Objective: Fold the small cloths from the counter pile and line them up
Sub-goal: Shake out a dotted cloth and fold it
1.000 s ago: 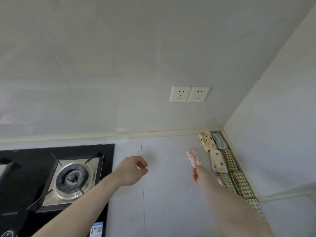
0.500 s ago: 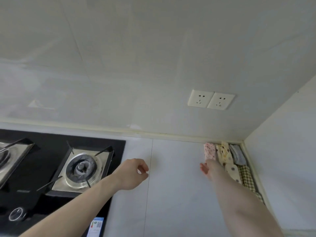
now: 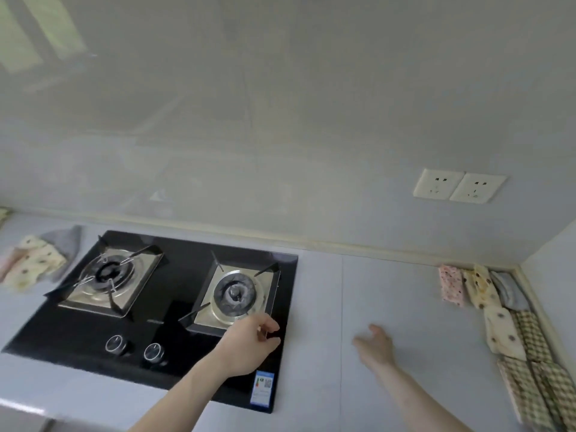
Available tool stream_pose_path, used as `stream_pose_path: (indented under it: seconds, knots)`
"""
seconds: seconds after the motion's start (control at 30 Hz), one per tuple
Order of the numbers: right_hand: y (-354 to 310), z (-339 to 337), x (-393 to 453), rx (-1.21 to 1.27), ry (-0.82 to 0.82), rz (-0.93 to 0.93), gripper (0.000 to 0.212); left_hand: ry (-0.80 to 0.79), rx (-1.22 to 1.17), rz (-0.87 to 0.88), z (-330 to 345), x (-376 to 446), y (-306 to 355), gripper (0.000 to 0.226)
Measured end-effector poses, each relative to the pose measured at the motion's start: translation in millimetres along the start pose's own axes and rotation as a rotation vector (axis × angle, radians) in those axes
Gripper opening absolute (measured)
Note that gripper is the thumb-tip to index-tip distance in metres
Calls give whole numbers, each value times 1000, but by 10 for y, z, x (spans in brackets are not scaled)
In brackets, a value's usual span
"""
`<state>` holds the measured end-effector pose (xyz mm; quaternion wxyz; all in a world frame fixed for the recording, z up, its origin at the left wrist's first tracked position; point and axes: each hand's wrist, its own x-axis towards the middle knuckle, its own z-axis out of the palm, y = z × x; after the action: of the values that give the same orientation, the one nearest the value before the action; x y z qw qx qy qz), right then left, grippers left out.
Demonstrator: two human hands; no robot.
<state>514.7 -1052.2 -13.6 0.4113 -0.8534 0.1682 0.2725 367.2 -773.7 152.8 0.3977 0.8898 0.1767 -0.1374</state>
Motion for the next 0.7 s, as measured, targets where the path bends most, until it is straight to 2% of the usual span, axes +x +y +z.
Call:
stream_pose_path:
  seconds: [0.1, 0.23, 0.33, 0.5, 0.7]
  knots:
    - [-405, 489, -554, 10, -160, -170, 62, 98, -62, -36, -315, -418, -392, 13]
    - [-1240, 1090, -1546, -12, -350, -415, 53, 266, -112, -96, -785, -994, -980, 23]
    - [-1737, 1565, -2248, -35, -476, -556, 42, 374, -118, -113, -1147, -1436, -1440, 18]
    - [-2240, 2384, -3266, -86, -589, -681, 35, 509, -172, -147, -1690, -2155, -2165, 18]
    - [-2462, 3245, -4007, -183, -743, -711, 36, 585, -192, -237, -2161, -2805, -2887, 18]
